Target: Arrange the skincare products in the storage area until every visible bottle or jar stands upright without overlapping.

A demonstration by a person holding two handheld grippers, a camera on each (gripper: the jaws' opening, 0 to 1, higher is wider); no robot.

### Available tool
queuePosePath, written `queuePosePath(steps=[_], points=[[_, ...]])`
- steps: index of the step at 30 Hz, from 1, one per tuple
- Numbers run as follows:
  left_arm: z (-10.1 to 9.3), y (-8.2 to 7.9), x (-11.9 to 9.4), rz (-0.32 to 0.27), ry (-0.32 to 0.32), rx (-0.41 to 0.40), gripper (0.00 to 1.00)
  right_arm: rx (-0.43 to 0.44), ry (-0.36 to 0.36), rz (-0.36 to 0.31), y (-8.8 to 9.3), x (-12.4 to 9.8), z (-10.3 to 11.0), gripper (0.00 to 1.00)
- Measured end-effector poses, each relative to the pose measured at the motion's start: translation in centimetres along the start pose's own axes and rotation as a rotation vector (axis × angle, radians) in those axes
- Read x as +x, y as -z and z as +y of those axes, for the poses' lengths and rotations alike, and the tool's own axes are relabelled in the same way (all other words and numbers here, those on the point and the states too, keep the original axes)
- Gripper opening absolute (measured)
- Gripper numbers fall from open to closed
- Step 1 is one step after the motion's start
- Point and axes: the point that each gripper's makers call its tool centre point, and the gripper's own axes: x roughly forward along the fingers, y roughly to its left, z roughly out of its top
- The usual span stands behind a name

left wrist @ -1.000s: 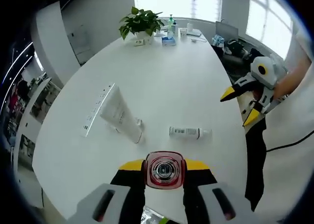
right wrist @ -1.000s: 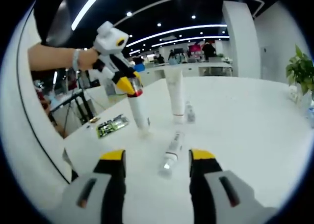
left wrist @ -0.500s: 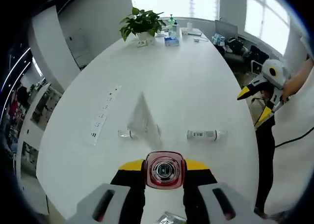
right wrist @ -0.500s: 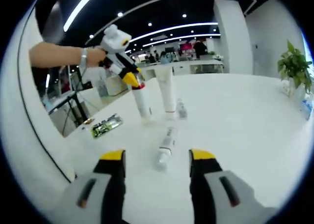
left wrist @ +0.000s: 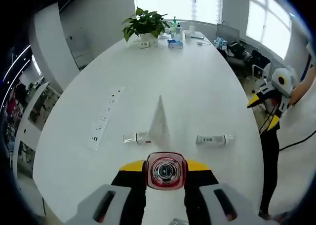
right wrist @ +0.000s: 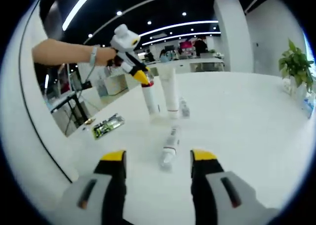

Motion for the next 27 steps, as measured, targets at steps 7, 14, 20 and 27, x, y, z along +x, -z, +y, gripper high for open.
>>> queuePosePath(steps=[7,14,20,27], points=[[0.8,-0.6,0.6,-0.013,0.005,0.016,0.27,0.005,0.014,-0.001,-0.1,-0.2,-0.1,0.50],[0.6,-0.7,1.3,-0.002,0.021,0.029,0.27,0.017,0.031,0.006,0.5,-0.6,0.1,0.50],[0.8,-0.5,1.6,0.013,0.025,0.056,0.27,0.023,0.041,0.009,0.8,-0.9,0.2,0.50],[0.7,-0.1,1.9,0.022,0.050,0.080,0.27,0.022,0.048,0.010,0.8,-1.0,0.2,0.50]])
